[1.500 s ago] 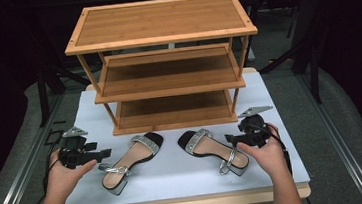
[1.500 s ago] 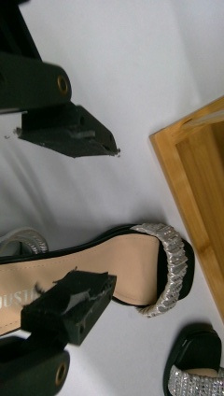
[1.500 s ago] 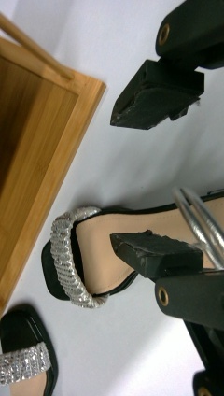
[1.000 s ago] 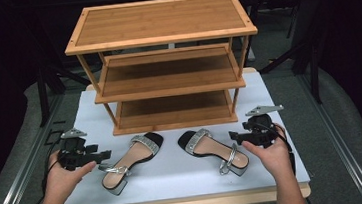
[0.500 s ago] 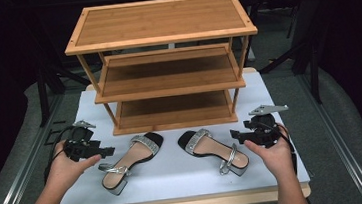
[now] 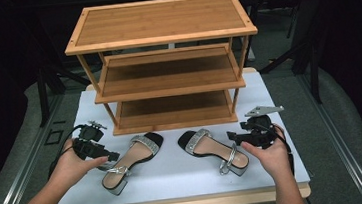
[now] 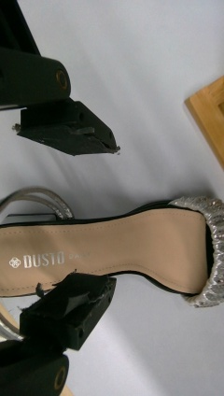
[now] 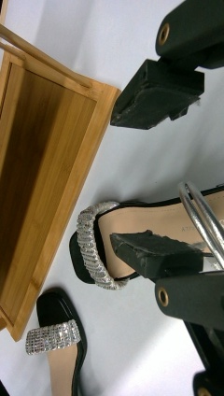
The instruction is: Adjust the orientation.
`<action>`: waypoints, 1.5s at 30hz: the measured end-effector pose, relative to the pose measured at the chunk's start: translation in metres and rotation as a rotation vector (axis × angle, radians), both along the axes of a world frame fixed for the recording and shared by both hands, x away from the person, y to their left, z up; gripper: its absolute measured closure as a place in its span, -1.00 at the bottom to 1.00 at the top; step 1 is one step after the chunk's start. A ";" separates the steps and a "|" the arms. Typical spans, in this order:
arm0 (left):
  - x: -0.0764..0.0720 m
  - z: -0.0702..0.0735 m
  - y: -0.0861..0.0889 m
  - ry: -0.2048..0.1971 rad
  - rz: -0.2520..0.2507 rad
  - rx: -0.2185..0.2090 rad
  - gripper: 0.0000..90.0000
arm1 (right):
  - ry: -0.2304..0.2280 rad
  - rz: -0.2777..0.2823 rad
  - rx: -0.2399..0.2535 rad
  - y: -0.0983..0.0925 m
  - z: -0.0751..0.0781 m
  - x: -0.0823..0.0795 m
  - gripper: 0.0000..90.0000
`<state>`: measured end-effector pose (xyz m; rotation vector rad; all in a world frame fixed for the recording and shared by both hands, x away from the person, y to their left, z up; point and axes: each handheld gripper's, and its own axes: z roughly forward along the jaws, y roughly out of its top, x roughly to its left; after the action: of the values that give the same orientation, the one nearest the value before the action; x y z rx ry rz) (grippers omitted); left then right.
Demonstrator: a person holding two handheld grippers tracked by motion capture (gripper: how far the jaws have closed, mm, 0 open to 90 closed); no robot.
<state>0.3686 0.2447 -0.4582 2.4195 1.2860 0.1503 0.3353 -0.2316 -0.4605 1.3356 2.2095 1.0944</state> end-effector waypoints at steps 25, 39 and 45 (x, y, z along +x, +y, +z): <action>0.005 -0.041 -0.036 0.215 -0.047 0.073 -0.45 | 0.009 0.018 -0.004 0.002 -0.003 0.001 -0.20; 0.011 -0.052 -0.047 0.216 -0.063 0.127 -0.15 | 0.020 0.016 -0.014 0.005 -0.006 0.002 -0.20; 0.019 -0.049 -0.043 0.197 -0.136 0.201 -0.09 | 0.023 0.021 -0.010 0.005 -0.007 0.003 -0.21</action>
<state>0.3875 0.2019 -0.5070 2.7429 1.2332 0.0027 0.3378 -0.2267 -0.4671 1.3296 2.2475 1.0793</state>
